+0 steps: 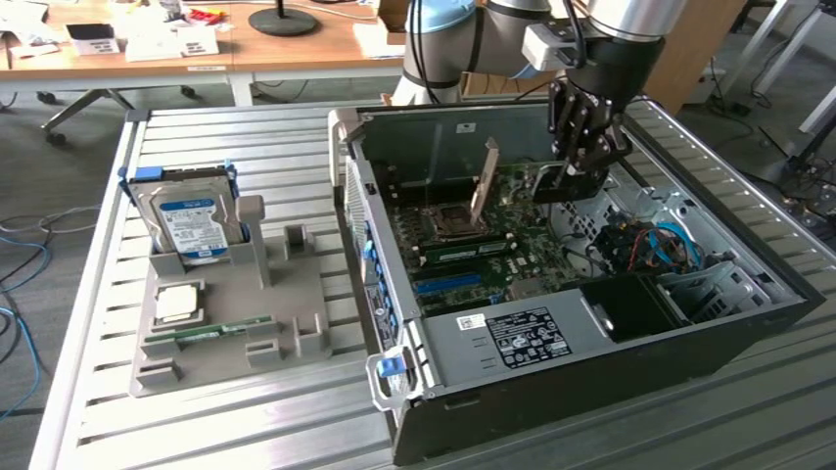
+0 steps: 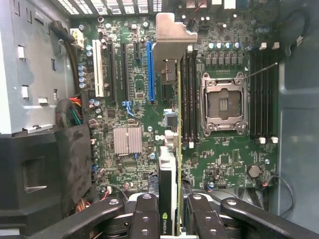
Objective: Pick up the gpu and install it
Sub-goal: 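Insert the gpu into the slot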
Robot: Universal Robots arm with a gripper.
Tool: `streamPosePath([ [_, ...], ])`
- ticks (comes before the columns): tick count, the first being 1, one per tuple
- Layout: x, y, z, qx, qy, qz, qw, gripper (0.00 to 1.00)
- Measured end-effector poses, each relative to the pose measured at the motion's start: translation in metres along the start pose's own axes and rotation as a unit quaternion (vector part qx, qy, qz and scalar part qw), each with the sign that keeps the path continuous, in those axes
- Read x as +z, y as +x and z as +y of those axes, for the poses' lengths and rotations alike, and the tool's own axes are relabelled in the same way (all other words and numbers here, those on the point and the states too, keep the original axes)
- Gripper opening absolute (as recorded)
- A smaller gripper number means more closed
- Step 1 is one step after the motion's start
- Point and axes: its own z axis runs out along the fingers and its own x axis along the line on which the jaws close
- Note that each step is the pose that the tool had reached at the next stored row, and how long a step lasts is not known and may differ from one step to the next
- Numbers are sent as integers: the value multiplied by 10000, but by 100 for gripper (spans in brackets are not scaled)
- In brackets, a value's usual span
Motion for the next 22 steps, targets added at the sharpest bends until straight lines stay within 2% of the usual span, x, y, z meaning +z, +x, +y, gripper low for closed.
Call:
streamPosePath([
  [22,0,3,55,0,0,-1,10000,27],
])
